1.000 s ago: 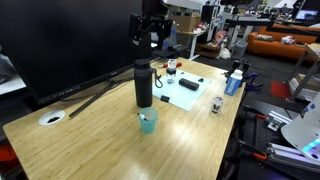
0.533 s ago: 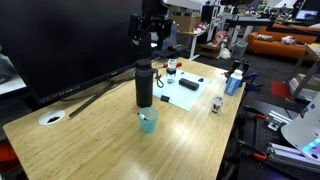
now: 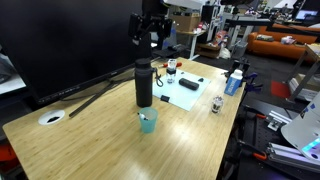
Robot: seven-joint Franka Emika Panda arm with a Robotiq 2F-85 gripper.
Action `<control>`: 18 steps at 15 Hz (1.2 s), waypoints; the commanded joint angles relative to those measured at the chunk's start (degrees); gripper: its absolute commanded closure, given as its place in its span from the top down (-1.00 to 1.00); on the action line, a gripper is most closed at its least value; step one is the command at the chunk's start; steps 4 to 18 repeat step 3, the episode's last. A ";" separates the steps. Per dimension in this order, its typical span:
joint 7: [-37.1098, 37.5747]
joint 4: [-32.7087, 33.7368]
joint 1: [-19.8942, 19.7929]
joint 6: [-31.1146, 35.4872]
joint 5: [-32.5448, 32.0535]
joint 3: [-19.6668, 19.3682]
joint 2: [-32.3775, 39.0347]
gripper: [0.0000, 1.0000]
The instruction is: Move the black flask backwards
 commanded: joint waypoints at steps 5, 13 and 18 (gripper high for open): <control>0.10 0.13 -1.20 -0.15 -0.16 1.25 0.02 1.00; 0.10 0.13 -1.20 -0.15 -0.16 1.25 0.02 1.00; 0.10 0.13 -1.20 -0.15 -0.16 1.25 0.02 1.00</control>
